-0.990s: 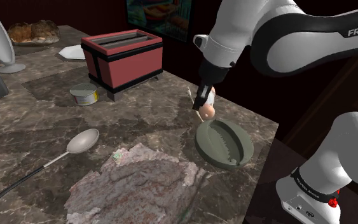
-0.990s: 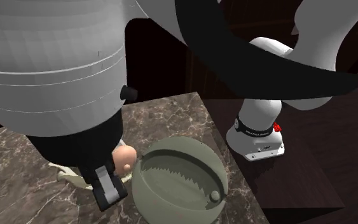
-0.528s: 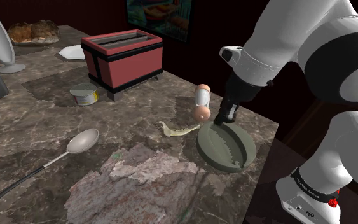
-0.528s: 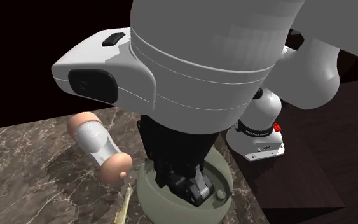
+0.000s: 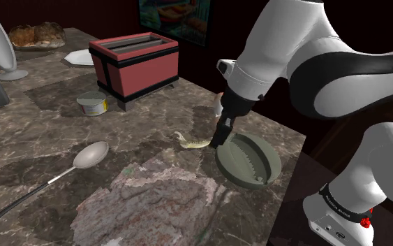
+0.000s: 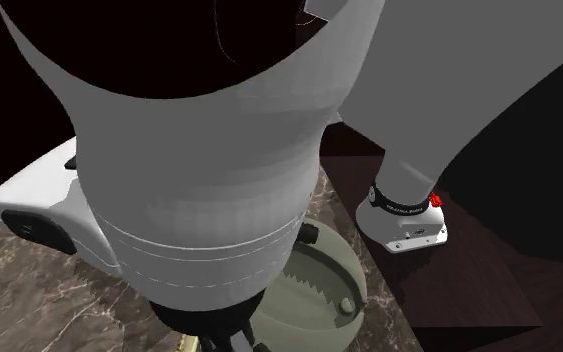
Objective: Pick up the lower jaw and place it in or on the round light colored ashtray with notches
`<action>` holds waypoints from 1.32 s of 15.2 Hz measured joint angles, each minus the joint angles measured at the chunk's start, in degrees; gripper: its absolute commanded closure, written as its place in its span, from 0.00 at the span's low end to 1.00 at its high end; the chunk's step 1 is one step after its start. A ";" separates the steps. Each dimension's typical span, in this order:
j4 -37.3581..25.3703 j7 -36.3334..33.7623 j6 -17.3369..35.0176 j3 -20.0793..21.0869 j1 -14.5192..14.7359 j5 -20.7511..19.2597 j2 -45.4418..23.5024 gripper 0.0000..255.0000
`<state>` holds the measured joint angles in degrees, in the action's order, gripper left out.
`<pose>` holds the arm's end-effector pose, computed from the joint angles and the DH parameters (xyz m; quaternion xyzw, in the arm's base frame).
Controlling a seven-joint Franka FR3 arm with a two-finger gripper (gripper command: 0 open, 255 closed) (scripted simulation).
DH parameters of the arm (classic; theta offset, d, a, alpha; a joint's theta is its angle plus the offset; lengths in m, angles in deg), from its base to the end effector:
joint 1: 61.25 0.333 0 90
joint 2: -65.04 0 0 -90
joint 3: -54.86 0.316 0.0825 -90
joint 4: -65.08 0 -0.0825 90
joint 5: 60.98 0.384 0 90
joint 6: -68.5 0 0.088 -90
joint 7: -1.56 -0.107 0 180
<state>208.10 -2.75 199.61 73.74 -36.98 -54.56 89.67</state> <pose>0.3114 0.3005 0.4495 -0.9503 -0.2931 -0.1027 0.0200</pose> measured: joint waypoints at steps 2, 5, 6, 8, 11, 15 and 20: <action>-1.81 -1.02 3.74 0.41 -0.76 0.08 -4.52 0.00; -4.78 -2.13 8.86 0.61 -1.81 0.03 -11.09 0.00; -5.35 -2.59 10.25 0.76 -1.94 0.05 -12.64 0.00; -6.00 -3.04 12.06 0.90 -2.21 -0.31 -14.79 0.00; -6.15 -3.83 14.60 1.26 -2.47 -1.30 -17.45 0.00; -5.89 -4.70 17.02 1.58 -2.61 -2.40 -19.68 0.00; -5.90 -4.82 17.43 1.60 -2.65 -2.61 -20.09 0.00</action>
<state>202.20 -7.57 217.03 75.34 -39.63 -57.18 69.58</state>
